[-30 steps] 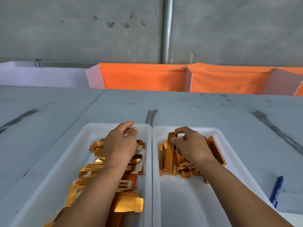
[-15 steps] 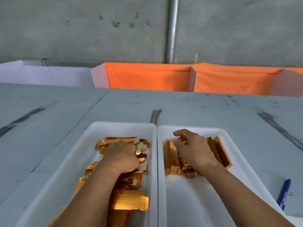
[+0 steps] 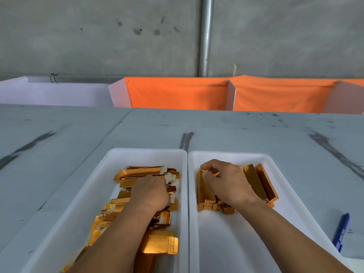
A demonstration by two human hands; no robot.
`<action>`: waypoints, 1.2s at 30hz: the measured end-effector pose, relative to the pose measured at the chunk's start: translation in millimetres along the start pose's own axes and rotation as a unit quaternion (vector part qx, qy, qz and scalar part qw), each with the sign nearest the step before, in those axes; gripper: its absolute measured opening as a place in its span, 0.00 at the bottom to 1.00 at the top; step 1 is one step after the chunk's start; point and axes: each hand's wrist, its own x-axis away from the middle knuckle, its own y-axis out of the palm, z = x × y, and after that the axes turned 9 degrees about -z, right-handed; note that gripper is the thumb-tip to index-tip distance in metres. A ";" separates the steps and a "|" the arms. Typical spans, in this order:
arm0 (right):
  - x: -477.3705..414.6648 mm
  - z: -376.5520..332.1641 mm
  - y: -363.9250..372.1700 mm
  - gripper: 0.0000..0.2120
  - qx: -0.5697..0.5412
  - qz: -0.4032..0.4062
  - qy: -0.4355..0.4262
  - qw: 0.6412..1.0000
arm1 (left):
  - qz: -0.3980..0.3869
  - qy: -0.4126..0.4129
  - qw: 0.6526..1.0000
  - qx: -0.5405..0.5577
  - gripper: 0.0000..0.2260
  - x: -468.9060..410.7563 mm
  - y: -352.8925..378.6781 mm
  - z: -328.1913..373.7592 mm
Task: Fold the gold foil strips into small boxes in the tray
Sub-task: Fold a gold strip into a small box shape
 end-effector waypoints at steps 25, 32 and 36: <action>0.0 -0.9 2.9 0.10 0.010 -0.011 -0.017 1.000 | 0.063 0.026 0.995 0.074 0.10 -4.9 -0.3 4.1; 2.6 -2.7 1.9 0.10 -0.007 -0.011 -0.022 1.000 | 0.198 0.056 0.956 0.210 0.09 -3.5 -10.6 7.0; 5.4 -7.6 2.1 0.07 -0.062 -0.012 -0.039 0.997 | 0.262 0.123 0.897 0.335 0.06 3.7 -17.1 15.3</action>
